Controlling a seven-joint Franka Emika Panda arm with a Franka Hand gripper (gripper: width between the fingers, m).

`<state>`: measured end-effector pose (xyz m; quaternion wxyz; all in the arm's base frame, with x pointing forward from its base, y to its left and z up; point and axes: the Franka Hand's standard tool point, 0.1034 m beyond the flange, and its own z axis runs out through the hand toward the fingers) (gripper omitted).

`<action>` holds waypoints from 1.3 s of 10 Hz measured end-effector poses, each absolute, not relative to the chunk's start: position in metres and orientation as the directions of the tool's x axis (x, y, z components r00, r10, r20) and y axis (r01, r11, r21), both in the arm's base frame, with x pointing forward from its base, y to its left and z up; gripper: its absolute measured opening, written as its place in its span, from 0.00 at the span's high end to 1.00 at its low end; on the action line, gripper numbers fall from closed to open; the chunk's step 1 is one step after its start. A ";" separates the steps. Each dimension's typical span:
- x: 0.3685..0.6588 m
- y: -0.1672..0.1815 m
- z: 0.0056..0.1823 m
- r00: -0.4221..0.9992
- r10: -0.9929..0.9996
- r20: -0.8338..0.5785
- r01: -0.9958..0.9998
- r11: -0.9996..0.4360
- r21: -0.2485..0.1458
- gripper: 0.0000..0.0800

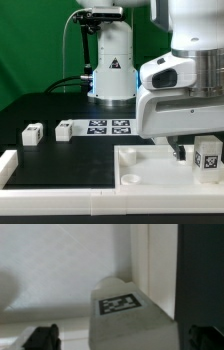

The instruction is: Assemble one leg

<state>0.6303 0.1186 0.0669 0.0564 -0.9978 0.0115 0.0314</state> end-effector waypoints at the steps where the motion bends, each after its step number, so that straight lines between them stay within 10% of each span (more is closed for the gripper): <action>1: 0.630 0.119 0.067 0.998 -0.020 -0.065 -0.027 -0.993 -0.112 0.19; 6: 0.630 0.119 0.066 0.995 -0.069 -0.071 -0.076 -0.991 -0.109 0.63; 13: 0.629 0.123 0.066 0.539 -0.833 -0.120 -0.840 -0.542 -0.011 0.63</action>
Offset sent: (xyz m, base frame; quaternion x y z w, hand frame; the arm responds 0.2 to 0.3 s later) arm 0.0000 0.0000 0.0000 0.0000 0.0000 0.0000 1.0000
